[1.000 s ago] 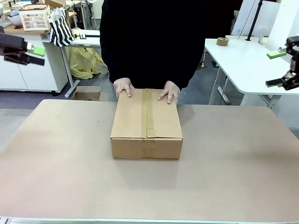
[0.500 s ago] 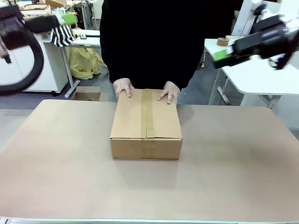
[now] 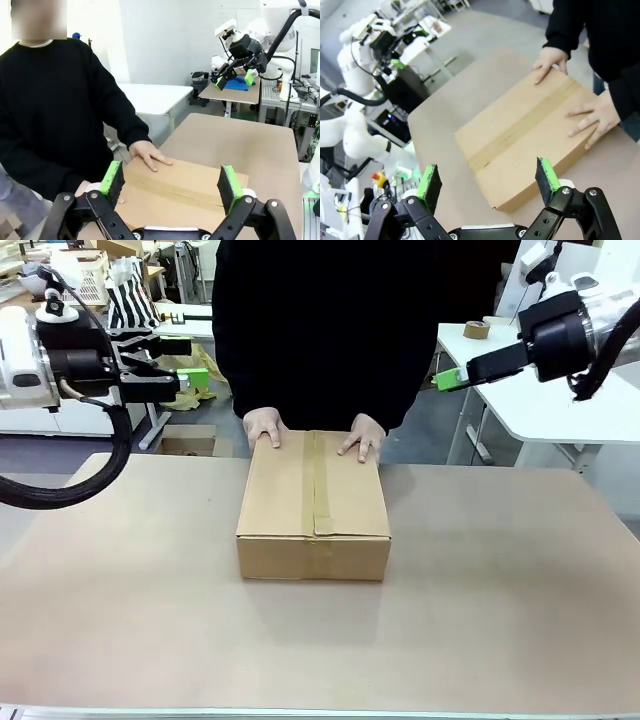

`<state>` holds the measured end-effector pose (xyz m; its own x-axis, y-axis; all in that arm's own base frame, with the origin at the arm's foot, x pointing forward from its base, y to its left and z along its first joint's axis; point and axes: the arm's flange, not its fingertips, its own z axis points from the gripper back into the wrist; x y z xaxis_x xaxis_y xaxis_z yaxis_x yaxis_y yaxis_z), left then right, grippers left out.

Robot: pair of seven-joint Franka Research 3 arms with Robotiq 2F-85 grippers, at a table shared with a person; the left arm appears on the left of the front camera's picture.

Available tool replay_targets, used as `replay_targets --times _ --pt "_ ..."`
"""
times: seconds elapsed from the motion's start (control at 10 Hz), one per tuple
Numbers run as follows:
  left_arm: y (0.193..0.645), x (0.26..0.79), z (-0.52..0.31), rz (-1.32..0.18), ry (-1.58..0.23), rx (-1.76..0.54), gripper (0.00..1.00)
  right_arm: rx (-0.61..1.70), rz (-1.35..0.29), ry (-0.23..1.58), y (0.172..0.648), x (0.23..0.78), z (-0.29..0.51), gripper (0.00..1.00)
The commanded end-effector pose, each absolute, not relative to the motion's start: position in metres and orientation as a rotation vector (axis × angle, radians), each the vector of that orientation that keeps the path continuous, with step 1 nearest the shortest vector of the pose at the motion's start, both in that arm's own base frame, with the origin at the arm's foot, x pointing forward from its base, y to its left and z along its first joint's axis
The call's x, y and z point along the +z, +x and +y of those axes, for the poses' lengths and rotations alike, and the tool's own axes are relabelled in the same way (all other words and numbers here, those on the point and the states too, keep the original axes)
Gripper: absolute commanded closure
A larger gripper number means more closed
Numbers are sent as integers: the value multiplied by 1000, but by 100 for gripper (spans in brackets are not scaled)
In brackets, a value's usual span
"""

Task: Pack the gift set into the box.
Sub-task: Press and hold the closed box until the human finishes sealing it.

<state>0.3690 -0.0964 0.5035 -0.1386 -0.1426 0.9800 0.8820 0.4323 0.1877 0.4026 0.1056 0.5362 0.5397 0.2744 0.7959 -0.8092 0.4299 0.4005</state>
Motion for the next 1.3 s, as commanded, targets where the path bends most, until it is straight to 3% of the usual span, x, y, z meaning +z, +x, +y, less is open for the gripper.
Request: replay_targets --times 0.0,0.1,0.2,0.4,0.5,0.6,0.7,0.8,0.9,1.2 --pt "362 470 -128 -1159 -782 -1443 0 1049 -675 1070 424 513 142 0" --pt "366 449 -140 -976 -766 -1615 0 1140 -751 1078 441 491 166 0" --pt "371 431 -147 -895 -741 -1642 0 1202 -807 1072 453 464 186 0" --pt "379 413 -157 -956 -771 -1531 0 1309 -768 1036 457 402 220 0" --pt "383 398 -165 -1015 -808 -1477 0 1340 -635 1075 447 383 230 0" --pt "391 392 -172 -1222 -756 -1223 0 1278 -743 1032 440 417 213 0" --pt "371 400 -162 -899 -796 -1526 0 1278 -743 1032 440 417 213 0" --pt "371 400 -162 -899 -796 -1526 0 1278 -743 1032 440 417 213 0" --pt "384 396 -162 -991 -793 -1398 0 1303 -706 1055 444 388 222 0" --pt "392 372 -193 -982 -986 -1485 0 1271 -786 945 460 338 253 0"
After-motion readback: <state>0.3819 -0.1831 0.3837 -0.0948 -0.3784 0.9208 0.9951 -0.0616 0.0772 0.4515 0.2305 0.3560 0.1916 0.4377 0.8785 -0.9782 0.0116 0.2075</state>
